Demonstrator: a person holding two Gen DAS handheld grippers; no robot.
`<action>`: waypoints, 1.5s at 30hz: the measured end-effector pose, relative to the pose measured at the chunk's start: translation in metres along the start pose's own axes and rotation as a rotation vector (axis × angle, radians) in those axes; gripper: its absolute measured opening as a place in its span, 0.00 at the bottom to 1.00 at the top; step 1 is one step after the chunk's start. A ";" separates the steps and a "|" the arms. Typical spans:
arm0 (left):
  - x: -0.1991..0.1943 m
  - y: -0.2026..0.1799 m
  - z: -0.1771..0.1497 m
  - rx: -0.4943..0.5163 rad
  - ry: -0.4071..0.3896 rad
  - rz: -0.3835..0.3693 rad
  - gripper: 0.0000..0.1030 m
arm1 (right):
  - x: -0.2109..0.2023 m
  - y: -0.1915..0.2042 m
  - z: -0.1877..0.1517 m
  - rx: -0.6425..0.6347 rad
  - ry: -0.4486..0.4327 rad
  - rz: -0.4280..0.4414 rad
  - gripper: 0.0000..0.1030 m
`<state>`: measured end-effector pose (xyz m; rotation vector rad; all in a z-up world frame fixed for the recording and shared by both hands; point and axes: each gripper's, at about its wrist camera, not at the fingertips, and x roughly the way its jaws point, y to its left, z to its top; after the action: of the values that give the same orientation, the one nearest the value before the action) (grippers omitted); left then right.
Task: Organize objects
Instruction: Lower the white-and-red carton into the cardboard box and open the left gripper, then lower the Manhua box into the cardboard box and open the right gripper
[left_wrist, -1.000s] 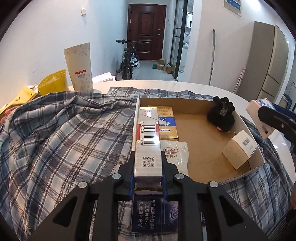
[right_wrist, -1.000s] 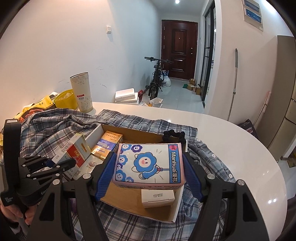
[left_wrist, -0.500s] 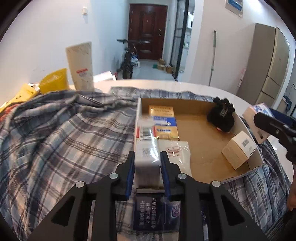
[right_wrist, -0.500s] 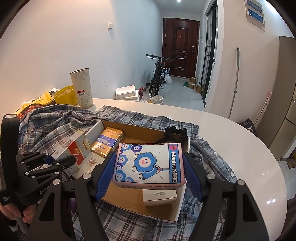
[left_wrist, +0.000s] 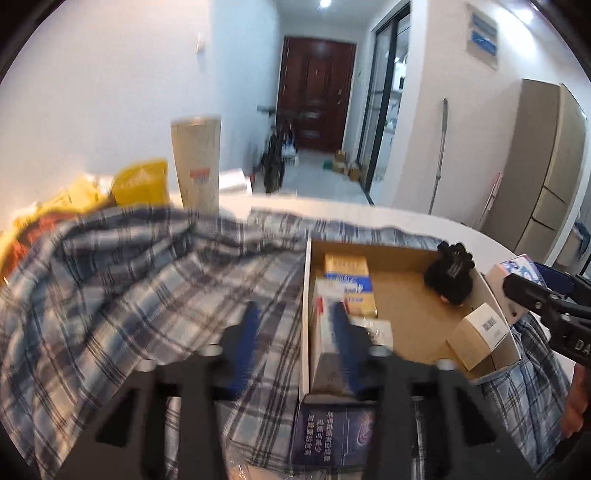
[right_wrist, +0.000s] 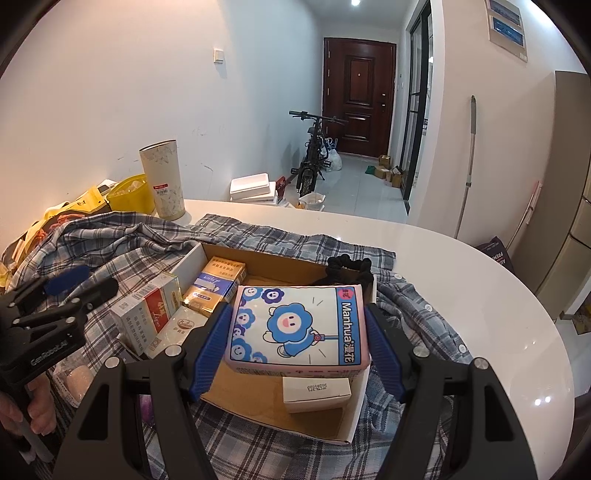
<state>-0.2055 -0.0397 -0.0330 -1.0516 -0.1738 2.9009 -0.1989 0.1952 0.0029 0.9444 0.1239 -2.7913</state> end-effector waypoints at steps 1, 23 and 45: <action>0.004 0.002 -0.002 -0.016 0.023 -0.010 0.35 | 0.000 0.000 0.000 0.000 0.002 0.000 0.68; -0.043 -0.016 -0.008 0.036 -0.260 0.030 0.79 | 0.026 0.010 -0.004 0.113 0.142 0.132 0.68; -0.053 0.005 -0.004 -0.087 -0.273 0.017 0.81 | 0.075 0.035 -0.023 0.267 0.308 0.011 0.68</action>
<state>-0.1628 -0.0485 -0.0031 -0.6631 -0.3052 3.0660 -0.2363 0.1528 -0.0613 1.4280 -0.2160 -2.6755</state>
